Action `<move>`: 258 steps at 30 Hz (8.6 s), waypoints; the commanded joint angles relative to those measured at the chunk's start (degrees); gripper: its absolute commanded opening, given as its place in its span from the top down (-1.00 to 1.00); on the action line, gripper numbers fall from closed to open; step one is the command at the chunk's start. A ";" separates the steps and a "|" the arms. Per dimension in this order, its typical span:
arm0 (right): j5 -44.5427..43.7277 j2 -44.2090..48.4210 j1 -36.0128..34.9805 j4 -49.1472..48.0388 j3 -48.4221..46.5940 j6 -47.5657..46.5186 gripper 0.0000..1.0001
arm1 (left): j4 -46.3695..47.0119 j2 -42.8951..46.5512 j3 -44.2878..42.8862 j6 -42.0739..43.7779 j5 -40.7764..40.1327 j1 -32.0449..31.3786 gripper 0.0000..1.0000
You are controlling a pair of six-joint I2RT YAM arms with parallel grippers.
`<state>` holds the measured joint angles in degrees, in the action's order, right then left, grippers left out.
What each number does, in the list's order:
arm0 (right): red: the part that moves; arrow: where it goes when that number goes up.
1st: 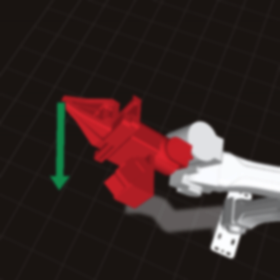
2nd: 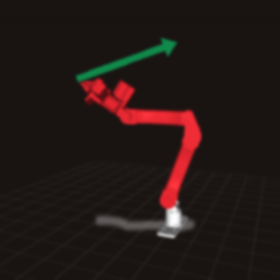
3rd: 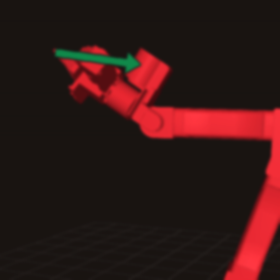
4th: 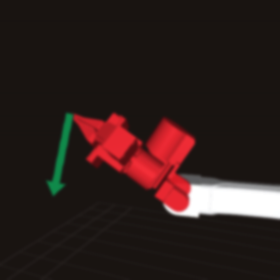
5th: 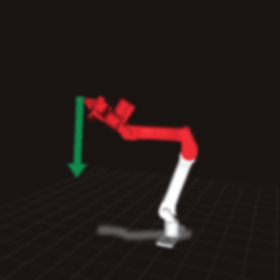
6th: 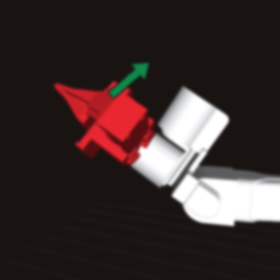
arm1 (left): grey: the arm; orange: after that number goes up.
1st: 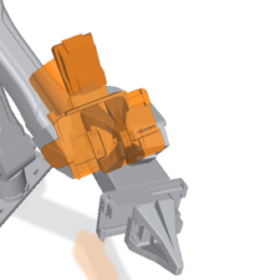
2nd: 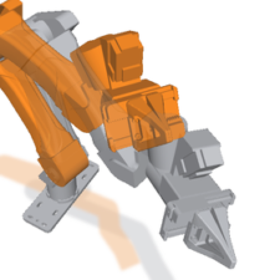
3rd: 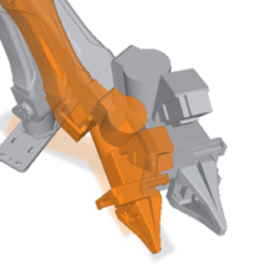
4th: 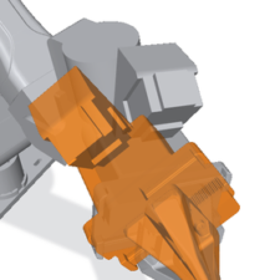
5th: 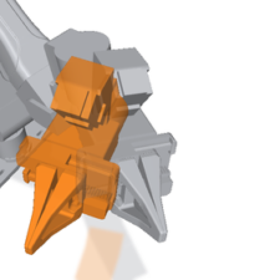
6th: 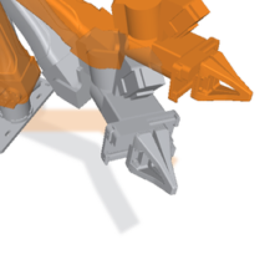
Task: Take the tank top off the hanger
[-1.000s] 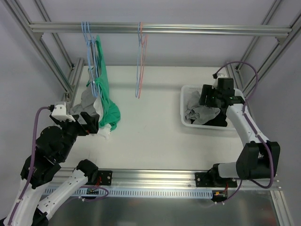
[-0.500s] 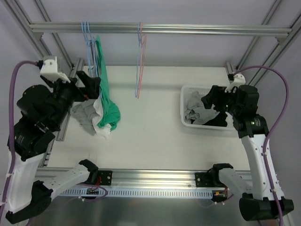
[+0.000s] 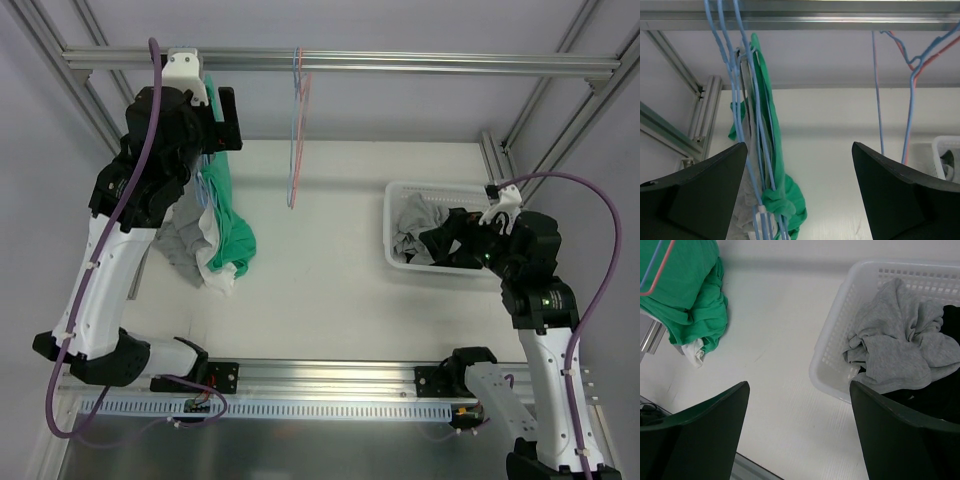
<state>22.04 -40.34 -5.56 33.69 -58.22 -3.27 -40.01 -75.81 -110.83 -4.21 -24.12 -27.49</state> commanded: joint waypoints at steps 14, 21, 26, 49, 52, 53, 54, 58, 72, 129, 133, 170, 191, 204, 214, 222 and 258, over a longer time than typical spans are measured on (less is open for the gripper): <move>5.03 3.16 -0.33 -0.47 1.35 0.90 -0.72 | 0.46 -5.92 -1.94 2.19 0.74 5.95 -0.64; 5.64 4.12 -0.33 -0.47 1.26 0.98 -0.72 | 0.46 -7.95 -0.97 1.75 1.97 7.44 -0.57; 5.64 4.74 -0.33 -0.56 1.35 0.98 -0.72 | 0.55 -9.26 -0.01 0.96 3.29 9.03 -0.47; 6.70 5.27 -0.33 -2.14 1.97 2.12 -0.70 | 0.46 -9.27 -1.23 -0.71 9.88 10.26 1.00; 6.96 5.27 -0.41 -2.40 1.97 2.30 -0.70 | 0.46 -8.65 -2.55 -0.89 10.93 10.17 1.00; 7.05 5.27 -0.41 -2.58 1.97 2.39 -0.70 | 0.37 -8.48 -2.90 -0.89 11.54 10.17 1.00; 7.14 5.27 -0.41 -2.58 1.88 2.48 -0.70 | 0.46 -8.39 -3.51 -1.15 11.81 10.26 1.00; 7.14 5.36 -0.41 -2.93 1.88 2.65 -0.70 | 0.55 -6.37 -4.40 -2.56 14.45 10.17 1.00; 8.98 5.62 -0.41 -4.69 2.58 3.09 -0.71 | 0.99 -3.56 -3.61 -7.12 20.51 10.17 1.00; -19.49 -26.72 -47.43 -39.41 5.31 -0.51 -0.52 | 3.54 57.27 61.52 -22.95 74.57 9.99 1.00; -20.20 -27.60 -47.87 -39.23 4.43 -1.12 -0.27 | 3.54 56.92 60.03 -22.95 74.66 9.99 1.00; -42.26 -23.91 -42.78 -30.45 1.27 5.11 0.99 | 3.89 51.65 54.42 -20.93 77.12 9.99 1.00; -11.93 5.78 -42.60 -20.26 6.63 8.37 0.99 | 76.46 33.54 48.60 -29.13 59.83 -6.24 1.00; -5.77 6.77 -42.60 -14.19 8.20 8.37 0.99 | 88.80 13.23 41.57 -0.38 40.69 -22.17 1.00; -10.26 -4.29 -45.84 -20.23 14.79 7.48 0.99 | 75.62 27.72 48.51 3.68 20.88 -22.26 1.00; -14.04 -20.11 -53.49 -32.44 13.75 7.49 0.99 | 56.04 41.26 54.65 -0.96 4.37 -22.26 1.00; -32.06 -29.54 -58.42 -37.65 12.16 11.62 -0.44 | 25.42 34.41 47.36 -18.72 1.34 -22.26 1.00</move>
<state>-7.64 -70.76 -63.75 -4.47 -46.81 9.72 -14.04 -43.51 -64.29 -18.61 -27.49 -50.15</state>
